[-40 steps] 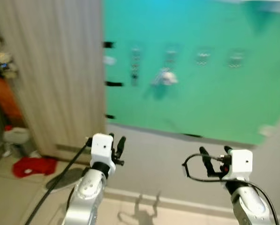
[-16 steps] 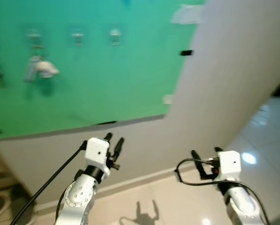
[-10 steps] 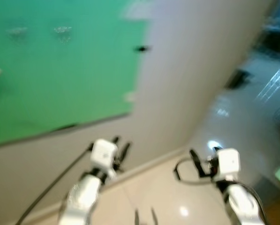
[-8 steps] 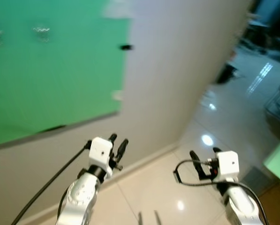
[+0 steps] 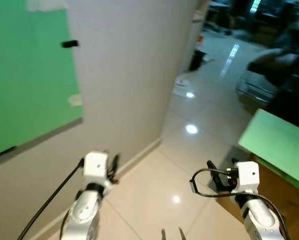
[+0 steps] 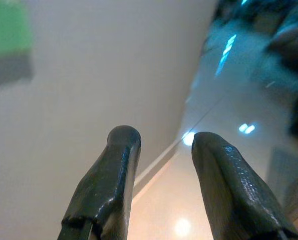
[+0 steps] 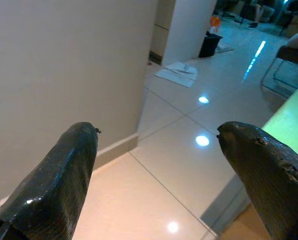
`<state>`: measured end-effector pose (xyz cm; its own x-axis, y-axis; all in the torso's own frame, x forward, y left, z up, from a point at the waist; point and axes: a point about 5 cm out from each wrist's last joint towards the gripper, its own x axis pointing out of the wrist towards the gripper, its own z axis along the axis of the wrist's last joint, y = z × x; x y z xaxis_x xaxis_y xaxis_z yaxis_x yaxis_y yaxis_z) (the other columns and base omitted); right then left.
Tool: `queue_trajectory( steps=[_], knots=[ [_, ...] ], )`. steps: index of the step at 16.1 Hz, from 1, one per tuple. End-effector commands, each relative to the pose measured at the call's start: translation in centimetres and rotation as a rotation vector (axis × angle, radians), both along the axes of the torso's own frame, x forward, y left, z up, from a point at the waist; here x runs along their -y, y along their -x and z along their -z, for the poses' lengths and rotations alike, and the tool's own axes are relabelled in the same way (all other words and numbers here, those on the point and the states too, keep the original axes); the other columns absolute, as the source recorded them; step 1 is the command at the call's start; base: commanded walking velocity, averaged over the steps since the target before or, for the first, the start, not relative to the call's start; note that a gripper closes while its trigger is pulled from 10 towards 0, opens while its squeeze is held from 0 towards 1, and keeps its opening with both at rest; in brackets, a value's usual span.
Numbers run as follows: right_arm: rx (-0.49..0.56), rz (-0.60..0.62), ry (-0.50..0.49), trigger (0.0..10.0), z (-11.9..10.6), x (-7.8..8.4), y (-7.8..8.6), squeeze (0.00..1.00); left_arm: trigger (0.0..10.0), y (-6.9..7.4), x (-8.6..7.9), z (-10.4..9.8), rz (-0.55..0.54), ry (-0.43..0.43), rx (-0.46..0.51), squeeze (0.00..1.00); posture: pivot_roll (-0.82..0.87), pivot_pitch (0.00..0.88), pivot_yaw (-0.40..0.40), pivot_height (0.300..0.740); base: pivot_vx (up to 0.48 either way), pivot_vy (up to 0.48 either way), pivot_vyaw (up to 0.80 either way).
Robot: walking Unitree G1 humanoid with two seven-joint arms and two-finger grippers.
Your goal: Hang keys on a hook
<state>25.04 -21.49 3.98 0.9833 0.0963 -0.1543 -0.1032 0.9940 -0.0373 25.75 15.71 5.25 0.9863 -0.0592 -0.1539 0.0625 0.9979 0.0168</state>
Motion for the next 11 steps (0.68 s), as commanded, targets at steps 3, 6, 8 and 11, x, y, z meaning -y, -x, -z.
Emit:
queue_trajectory(
  steps=[3,6,8,11],
  knots=[
    [0.038,-0.005,-0.024,10.0,-0.4,-0.5,0.2,0.0,10.0,-0.9,0.8,-1.5,0.041,-0.02,0.073,0.0,-0.04,0.0,-0.097,0.74,0.0,0.0,-0.66],
    [0.215,0.123,-0.098,10.0,-2.7,-0.4,0.6,0.02,10.0,-1.2,0.1,-4.9,0.04,-0.099,0.291,0.0,-0.05,0.0,-0.082,0.74,0.0,0.0,-0.6],
    [0.286,0.133,-0.05,10.0,-4.5,-0.4,0.5,0.01,10.0,-1.3,0.1,-7.3,0.032,-0.059,0.377,0.0,-0.05,0.0,-0.079,0.74,0.0,0.0,-0.5],
    [0.252,0.141,-0.051,10.0,-4.7,-1.3,0.7,0.01,10.0,-1.9,1.2,-6.9,0.12,0.013,0.33,0.0,-0.07,0.0,-0.07,0.74,0.0,-0.143,-0.58]
  ],
)
